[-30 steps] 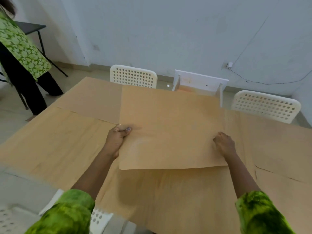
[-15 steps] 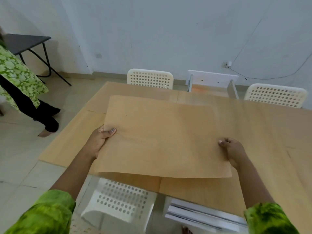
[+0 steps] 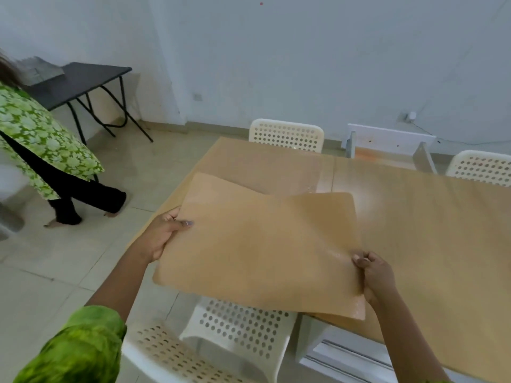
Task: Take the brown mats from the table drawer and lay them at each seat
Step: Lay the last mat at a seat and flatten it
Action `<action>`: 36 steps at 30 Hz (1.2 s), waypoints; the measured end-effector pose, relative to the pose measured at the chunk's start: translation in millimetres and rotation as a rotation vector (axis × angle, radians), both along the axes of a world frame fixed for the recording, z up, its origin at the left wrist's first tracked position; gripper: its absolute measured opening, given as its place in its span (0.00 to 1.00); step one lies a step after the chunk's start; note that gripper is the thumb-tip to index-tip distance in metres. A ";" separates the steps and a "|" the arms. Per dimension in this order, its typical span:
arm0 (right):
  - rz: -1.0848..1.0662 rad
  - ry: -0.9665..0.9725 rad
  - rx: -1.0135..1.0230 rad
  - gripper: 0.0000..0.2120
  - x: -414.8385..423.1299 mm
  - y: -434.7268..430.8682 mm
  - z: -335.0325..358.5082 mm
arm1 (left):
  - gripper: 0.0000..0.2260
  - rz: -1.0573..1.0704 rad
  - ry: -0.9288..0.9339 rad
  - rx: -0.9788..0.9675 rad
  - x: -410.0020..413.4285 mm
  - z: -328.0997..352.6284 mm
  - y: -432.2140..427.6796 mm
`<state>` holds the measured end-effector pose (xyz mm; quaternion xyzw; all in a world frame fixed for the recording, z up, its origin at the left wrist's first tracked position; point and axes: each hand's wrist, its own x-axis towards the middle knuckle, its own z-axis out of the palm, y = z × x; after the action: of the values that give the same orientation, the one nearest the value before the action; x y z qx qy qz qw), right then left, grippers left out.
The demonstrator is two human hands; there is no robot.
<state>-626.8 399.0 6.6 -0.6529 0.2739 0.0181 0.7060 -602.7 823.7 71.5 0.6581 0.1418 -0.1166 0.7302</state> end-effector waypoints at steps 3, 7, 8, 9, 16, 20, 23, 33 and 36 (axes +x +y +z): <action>-0.012 0.049 0.003 0.11 2.1 24.9 -14.3 | 0.14 0.054 -0.024 0.082 3.4 -7.7 18.3; -0.042 0.063 -0.005 0.10 7.0 61.9 -27.7 | 0.17 0.047 -0.029 0.177 21.9 -20.5 49.4; -0.061 0.065 -0.012 0.10 8.5 72.5 -28.4 | 0.18 0.046 -0.027 0.199 28.3 -24.1 58.5; -0.086 0.063 -0.014 0.10 10.1 82.3 -29.9 | 0.19 0.038 -0.026 0.220 34.9 -28.6 67.6; -0.266 0.088 -0.060 0.11 16.8 144.3 -26.8 | 0.22 -0.008 -0.033 0.319 69.7 -53.0 116.0; -0.368 0.143 -0.085 0.13 16.2 168.1 -18.1 | 0.27 -0.073 -0.029 0.331 80.3 -65.6 134.3; -0.398 0.172 -0.085 0.14 13.6 176.2 -14.1 | 0.30 -0.153 -0.007 0.406 92.5 -72.8 145.8; -0.239 0.314 -0.481 0.17 19.1 185.8 -21.4 | 0.31 -0.355 0.046 1.034 123.5 -83.0 133.7; -0.218 0.342 -0.569 0.18 23.4 188.3 -22.5 | 0.30 -0.387 0.058 1.105 128.4 -84.3 133.9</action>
<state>-603.4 587.3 -15.9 -0.7780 0.4506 -0.0253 0.4371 -474.4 957.6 -12.8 0.9517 0.0787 -0.1743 0.2401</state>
